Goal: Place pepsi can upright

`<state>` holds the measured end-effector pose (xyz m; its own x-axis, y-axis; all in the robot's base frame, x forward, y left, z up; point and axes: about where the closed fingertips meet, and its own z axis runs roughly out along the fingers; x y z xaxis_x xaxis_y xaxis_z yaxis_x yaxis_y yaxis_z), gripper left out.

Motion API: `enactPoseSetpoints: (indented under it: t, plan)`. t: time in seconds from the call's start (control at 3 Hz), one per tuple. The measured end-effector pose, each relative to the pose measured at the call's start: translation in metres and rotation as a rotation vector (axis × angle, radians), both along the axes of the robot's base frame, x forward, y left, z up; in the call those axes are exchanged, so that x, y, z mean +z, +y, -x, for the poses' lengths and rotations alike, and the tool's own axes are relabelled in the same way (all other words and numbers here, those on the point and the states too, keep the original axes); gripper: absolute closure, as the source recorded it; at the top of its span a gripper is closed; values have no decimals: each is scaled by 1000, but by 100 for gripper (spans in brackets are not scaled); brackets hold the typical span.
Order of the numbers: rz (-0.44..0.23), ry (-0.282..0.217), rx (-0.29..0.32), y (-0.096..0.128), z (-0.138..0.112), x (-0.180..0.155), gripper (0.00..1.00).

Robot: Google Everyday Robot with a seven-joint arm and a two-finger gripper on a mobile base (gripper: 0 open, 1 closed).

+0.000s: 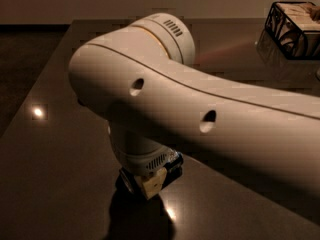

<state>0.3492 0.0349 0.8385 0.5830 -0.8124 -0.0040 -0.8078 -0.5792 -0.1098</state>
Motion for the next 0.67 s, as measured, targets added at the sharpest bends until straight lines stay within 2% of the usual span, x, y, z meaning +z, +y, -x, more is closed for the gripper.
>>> enactPoseSetpoints:
  t: [0.33, 0.67]
  plan:
    - [6, -20, -25, -8, -12, 8, 70]
    - [-73, 49, -118, -26, -30, 26, 93]
